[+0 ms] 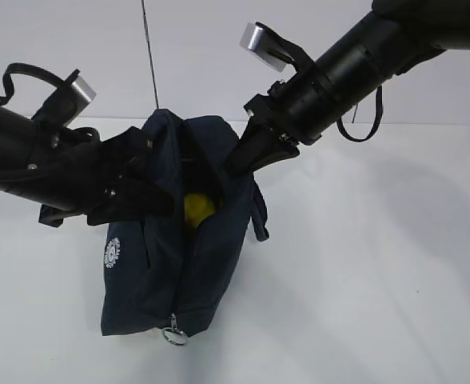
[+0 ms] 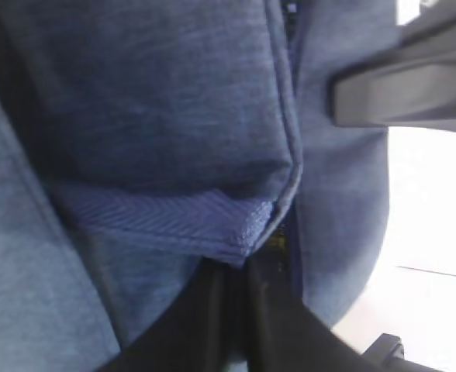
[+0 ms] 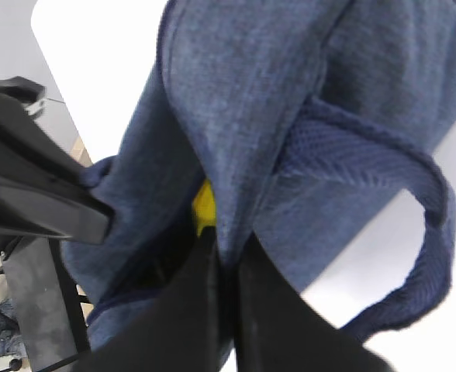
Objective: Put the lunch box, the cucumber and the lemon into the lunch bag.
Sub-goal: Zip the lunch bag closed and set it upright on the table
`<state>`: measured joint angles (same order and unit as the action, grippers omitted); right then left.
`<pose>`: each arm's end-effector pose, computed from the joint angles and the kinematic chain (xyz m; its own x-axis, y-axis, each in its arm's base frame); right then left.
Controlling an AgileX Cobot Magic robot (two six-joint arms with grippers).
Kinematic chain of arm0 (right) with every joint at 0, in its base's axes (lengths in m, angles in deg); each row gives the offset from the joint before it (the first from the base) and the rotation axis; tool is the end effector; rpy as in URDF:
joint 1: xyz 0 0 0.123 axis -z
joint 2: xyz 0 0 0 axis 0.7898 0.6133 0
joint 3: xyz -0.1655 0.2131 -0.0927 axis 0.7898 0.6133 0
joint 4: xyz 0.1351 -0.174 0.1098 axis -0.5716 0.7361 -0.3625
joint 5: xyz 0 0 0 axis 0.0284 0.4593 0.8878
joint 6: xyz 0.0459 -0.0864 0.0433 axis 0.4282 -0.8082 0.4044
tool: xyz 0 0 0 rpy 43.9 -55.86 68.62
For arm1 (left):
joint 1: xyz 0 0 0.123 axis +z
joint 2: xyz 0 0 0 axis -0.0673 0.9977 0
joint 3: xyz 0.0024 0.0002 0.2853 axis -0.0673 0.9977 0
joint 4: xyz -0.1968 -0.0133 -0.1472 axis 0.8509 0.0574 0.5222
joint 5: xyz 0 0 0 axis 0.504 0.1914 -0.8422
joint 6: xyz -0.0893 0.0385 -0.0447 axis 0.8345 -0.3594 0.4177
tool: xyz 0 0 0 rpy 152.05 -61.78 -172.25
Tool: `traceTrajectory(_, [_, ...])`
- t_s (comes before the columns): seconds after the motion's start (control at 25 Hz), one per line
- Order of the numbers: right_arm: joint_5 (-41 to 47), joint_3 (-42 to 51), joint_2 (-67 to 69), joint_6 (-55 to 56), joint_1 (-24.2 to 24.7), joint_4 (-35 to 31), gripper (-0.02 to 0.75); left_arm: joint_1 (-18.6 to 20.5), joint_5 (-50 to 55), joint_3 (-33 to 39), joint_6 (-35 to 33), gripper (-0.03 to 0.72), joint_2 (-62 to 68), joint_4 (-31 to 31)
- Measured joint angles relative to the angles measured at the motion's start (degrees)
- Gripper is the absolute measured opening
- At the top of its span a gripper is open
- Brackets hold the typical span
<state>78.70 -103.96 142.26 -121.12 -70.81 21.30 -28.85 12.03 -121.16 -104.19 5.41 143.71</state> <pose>0.3687 0.2064 0.2398 -0.7462 -0.4845 -0.4566 -0.6617 0.4639 0.5891 0.2511 -0.1800 0.2220 -0.9598 -0.0895 -0.2659 0.1279 0.7038 -0.6987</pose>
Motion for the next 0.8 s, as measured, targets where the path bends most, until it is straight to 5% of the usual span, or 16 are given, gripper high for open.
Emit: traceTrajectory(0.8, [0.53,0.00,-6.03,0.44,0.10,3.37,0.021,0.00,1.75,0.00,-8.12,0.010,0.22,10.95])
